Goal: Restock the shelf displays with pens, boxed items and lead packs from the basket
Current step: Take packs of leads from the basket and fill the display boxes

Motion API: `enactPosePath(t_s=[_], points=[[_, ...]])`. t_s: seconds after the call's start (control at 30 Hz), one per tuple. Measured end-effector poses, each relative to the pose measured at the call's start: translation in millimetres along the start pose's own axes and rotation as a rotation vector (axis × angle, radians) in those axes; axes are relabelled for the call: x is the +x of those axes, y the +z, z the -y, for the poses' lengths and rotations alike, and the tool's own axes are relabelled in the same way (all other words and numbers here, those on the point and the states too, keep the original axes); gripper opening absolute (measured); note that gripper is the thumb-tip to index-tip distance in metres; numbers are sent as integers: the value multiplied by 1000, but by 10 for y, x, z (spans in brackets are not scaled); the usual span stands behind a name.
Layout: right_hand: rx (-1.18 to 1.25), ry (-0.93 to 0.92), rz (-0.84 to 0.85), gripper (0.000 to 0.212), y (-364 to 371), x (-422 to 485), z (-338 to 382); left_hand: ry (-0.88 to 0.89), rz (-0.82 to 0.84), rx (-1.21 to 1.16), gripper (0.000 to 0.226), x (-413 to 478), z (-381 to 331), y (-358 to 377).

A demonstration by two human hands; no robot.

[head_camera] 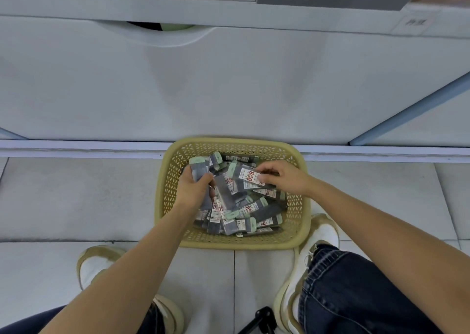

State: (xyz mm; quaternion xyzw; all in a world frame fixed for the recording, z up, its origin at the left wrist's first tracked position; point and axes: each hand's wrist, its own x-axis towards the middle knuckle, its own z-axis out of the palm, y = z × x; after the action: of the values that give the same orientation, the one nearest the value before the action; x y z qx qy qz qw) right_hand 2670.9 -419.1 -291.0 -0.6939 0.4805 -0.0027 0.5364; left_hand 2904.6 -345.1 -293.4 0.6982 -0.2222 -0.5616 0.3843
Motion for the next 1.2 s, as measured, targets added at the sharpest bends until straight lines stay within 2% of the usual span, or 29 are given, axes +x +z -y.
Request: enactPosePath(t_s=[0.07,0.23,0.37,0.53,0.63,0.77,0.87,0.97,1.07,1.2], points=[[49,-23,41,19,-71,-73,127,28,15,16,16,-55,-74,-11],[206,-49,-19,21,-81,-217,368,1,115,-2,32,-314,-179,8],[237,-75,-63,19,-16,-300,434,35,122,-16,29,-465,-246,-14],[646,-31,-355,16,-56,-315,489,7,-4,-50,24,-551,-310,-57],[857,15,-428,11,-47,-360,480,-35,-73,-164,21,-582,-299,-110],[1019,113,-356,15,237,-390,465,-74,-127,-283,20,-610,-282,-136],[1147,141,-257,23,446,-374,512,-69,-90,-297,19,-632,-245,-104],[1156,114,-251,24,511,-324,552,-50,-44,-248,22,-656,-185,-54],[1050,110,-242,29,475,-322,550,-11,-11,-180,22,-661,-146,-31],[928,109,-205,25,377,-369,523,20,54,-83,24,-680,-210,-29]])
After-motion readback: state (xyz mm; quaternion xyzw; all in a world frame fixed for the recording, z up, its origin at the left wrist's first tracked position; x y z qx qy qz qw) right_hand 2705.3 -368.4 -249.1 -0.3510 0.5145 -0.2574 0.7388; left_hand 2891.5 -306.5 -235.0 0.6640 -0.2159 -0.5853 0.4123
